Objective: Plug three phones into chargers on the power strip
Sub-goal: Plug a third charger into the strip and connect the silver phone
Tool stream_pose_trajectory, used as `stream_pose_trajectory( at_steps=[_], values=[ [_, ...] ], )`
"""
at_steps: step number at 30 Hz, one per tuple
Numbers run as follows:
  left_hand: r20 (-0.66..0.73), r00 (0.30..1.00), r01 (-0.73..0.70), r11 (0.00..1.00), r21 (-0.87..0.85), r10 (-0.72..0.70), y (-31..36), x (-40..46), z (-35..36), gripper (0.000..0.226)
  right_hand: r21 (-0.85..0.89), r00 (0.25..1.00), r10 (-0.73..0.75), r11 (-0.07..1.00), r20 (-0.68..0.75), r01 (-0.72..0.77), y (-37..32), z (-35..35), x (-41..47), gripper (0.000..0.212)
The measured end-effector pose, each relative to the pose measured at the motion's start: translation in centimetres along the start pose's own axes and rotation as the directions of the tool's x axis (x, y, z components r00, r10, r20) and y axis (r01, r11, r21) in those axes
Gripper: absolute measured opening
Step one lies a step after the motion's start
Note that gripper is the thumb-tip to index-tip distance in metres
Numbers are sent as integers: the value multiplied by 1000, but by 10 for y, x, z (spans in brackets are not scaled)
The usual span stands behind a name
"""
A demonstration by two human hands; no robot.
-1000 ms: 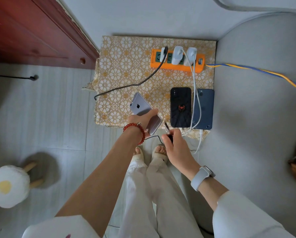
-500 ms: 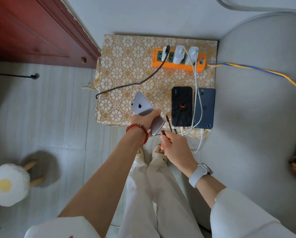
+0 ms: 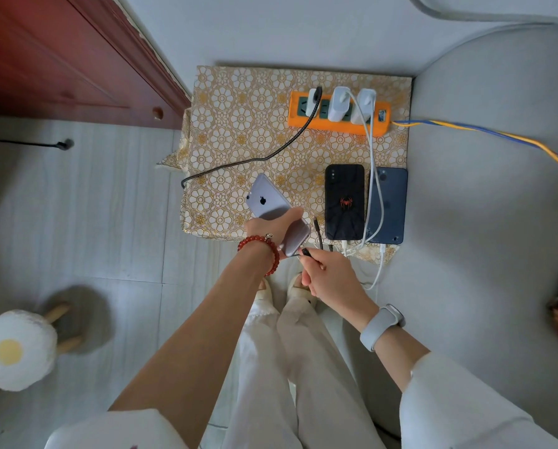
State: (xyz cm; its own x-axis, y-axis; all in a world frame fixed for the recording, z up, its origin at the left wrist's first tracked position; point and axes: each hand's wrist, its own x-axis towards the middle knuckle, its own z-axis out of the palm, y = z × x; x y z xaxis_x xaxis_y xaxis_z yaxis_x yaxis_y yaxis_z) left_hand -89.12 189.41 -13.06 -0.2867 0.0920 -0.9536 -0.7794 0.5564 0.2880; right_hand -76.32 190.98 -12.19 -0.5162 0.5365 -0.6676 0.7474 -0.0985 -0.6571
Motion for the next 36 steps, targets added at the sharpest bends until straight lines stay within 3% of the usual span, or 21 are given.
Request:
stream_pose_trajectory(
  at_steps=[4, 11, 17, 22, 25, 27, 29, 30, 33, 36],
  values=[
    [-12, 999, -45, 997, 58, 46, -3, 2, -2, 85, 146, 993, 98, 984, 73, -107, -2, -7, 4, 34],
    [-13, 994, -105, 982, 156, 108, -4, 0, -1, 95, 237, 971, 171, 949, 166, -208, -6, -9, 7, 29],
    [-27, 986, -148, 932, 331, 166, -17, 10, -7, 83, 210, 975, 170, 958, 145, -198, -1, 6, 1, 32],
    [-8, 995, -88, 935, 343, 97, -26, 10, -13, 79, 223, 981, 152, 959, 124, -177, 6, 18, -9, 30],
    [-1, 991, -123, 894, 431, 137, -30, 11, -14, 91, -68, 996, -36, 997, 76, 42, 15, 14, -11, 30],
    [11, 974, -202, 837, 509, 228, -30, 12, -16, 87, -404, 975, -121, 895, 188, 188, 25, 5, -11, 32],
    [32, 948, -269, 749, 605, 315, -29, 15, -19, 87, -608, 938, -43, 751, 345, 258, 39, -3, -9, 39],
    [43, 936, -291, 696, 656, 350, -28, 15, -19, 87, -636, 921, 21, 729, 389, 252, 46, -6, -9, 41],
    [84, 903, -322, 536, 780, 420, -24, 16, -11, 85, -570, 883, 175, 813, 435, 120, 59, -5, -11, 43],
    [108, 875, -342, 446, 827, 471, -23, 21, 9, 81, -492, 882, 220, 871, 416, 15, 66, -4, -12, 39]
  ],
)
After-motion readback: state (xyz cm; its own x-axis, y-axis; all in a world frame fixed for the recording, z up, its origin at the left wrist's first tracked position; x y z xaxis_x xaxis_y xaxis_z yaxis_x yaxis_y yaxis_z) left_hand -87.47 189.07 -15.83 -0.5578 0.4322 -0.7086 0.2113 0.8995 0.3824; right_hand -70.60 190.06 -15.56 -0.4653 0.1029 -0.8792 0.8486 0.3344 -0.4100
